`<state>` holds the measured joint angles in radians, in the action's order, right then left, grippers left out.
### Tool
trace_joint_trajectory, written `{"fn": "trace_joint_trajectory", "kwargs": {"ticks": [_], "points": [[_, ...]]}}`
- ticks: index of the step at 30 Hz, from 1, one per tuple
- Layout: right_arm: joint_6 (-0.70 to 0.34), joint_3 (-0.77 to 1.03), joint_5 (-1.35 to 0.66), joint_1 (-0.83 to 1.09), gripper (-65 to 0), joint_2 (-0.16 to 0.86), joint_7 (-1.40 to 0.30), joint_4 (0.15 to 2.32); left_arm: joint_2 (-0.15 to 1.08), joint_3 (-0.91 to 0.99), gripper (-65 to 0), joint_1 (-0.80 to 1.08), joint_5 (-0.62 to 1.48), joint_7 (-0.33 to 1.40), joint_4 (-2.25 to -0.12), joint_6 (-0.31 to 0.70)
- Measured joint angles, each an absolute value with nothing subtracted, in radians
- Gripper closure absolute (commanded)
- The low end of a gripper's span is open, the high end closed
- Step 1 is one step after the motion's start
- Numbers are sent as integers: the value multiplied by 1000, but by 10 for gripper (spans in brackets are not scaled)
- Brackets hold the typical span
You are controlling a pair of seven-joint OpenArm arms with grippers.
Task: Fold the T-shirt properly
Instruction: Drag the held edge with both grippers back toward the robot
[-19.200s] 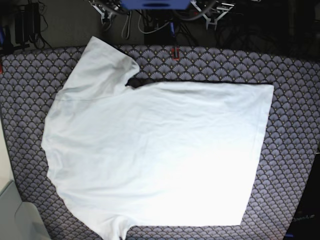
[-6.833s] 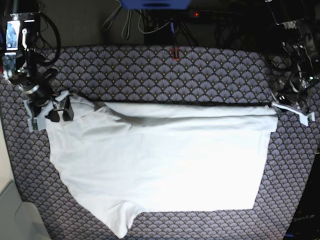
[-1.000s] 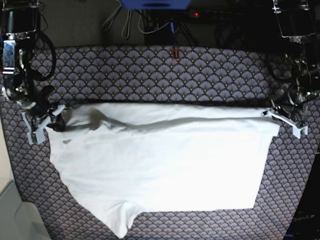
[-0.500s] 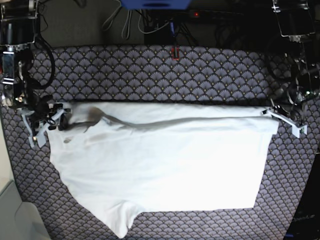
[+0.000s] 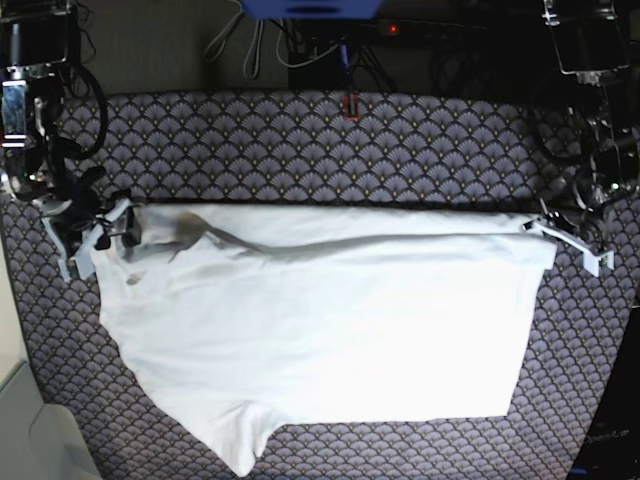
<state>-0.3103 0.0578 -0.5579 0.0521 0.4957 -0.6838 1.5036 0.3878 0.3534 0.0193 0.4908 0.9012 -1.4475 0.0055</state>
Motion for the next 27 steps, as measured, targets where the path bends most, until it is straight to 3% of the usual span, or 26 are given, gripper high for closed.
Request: {"fn": "trace_joint_trajectory", "kwargs": {"ticks": [13,16,20,27], "points": [[-310,58,-557,76,-329,495,-624,1422,387,353,-4,19,487,901,-1448,4],[-310,58,-559,65,-223,494,-623,1401,387,353,-4,19,487,902,-1448,4],[-310,58,-559,56,0,493,-617,1366,387,353,-4,19,487,902,-1448,4],[-310,58,-559,87,0,500,-534,1371,388,353,-4,19,487,901,-1448,4]]}}
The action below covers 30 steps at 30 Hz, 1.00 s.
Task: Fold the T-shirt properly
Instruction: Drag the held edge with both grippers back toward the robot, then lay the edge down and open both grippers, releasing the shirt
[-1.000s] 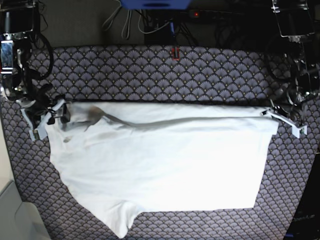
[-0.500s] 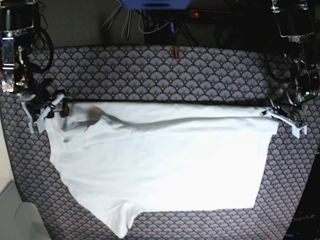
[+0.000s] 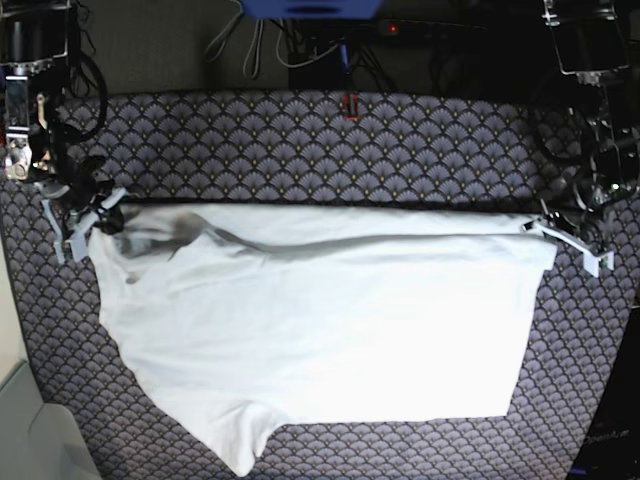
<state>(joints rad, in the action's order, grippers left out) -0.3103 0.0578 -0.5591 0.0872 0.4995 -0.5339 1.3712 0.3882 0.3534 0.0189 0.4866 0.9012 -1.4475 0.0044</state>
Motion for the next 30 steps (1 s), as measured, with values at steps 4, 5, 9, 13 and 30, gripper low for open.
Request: {"fn": "trace_joint_trajectory", "kwargs": {"ticks": [4,5,9,13,30], "points": [[-310,91,-558,201,0,518,-466,1451,390,358,-4,22,491,911,-1451,5],[-315,105,-562,233,0,518,-458,1484,392,359,-4,23,491,937,-1457,4],[-318,201,-566,329,0,515,-427,1605,412,360,-4,22,498,1019,-1468,5],[-318,266,-566,381,0,514,-438,1678,415,360,-4,25,491,1030,-1538,6],[-323,372,-573,434,0,479,-440,1784,439,445,-4,-28,513,1219,-1622,12]]}}
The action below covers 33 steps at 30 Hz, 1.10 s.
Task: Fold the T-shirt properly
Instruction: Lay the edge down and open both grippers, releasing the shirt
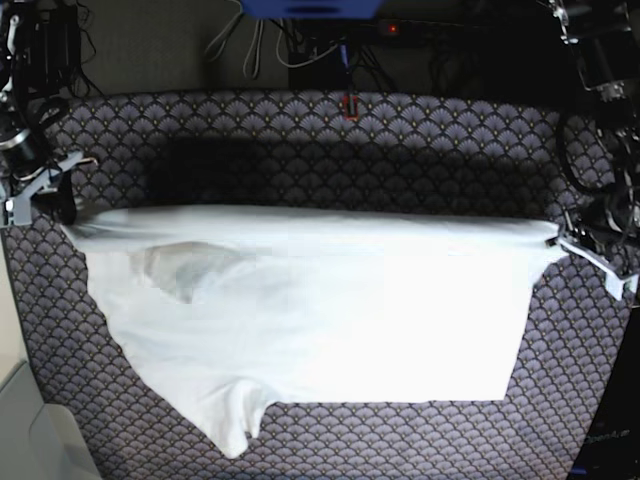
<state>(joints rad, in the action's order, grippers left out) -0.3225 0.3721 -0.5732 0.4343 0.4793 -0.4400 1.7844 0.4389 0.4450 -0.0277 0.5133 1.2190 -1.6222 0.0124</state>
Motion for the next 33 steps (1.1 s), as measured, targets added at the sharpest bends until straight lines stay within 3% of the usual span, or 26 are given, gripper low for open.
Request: {"fn": "trace_joint_trajectory", "kwargs": {"ticks": [22,26,33], "points": [[-326,374,-563,554,0,424,-440,1779,435,447,-4,103,499,1209,-1659,12],[-449,376,-559,579,0,429,-430,1763,435,447,-4,157,495,1209,-1658,10],[-466,375,-558,608,0,413,-430,1721,436,447,-4,215,491,1207,-1658,9]]}}
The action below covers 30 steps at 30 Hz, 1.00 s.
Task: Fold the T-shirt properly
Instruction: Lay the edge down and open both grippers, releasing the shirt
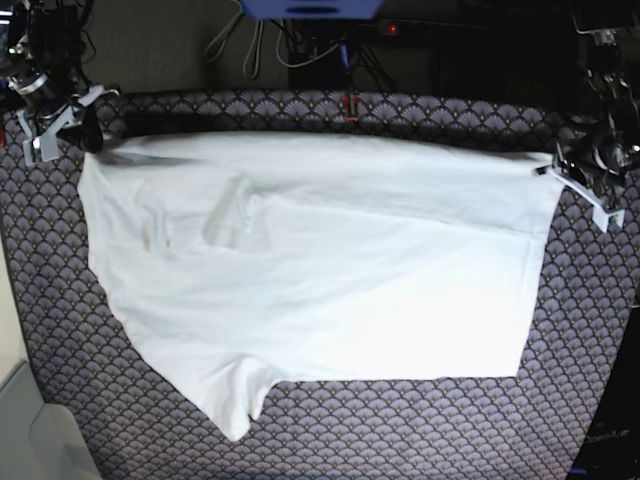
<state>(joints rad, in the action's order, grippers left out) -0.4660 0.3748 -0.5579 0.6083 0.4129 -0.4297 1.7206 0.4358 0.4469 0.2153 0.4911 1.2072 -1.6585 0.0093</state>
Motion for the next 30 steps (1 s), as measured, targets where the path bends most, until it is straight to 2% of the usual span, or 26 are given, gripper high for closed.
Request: {"fn": "trace_joint_trajectory", "kwargs": {"ticks": [18,20,26,30], "points": [[-467,352,-557,660,0,416,-433,1700,442,443,-14,276,488,1216,-1662,8],[-468,352,-516,660,-33,416,-433,1695,452,414,-56,276,482,1216,-1662,7],[-468,349,-440,657,-230,394,-513,1693,479,347,-312,303,488,1219,-1670,7],[-467,352,-442,657,-316,394,-512,1698,479,345,-446,303,491,1221,-1670,7]]}}
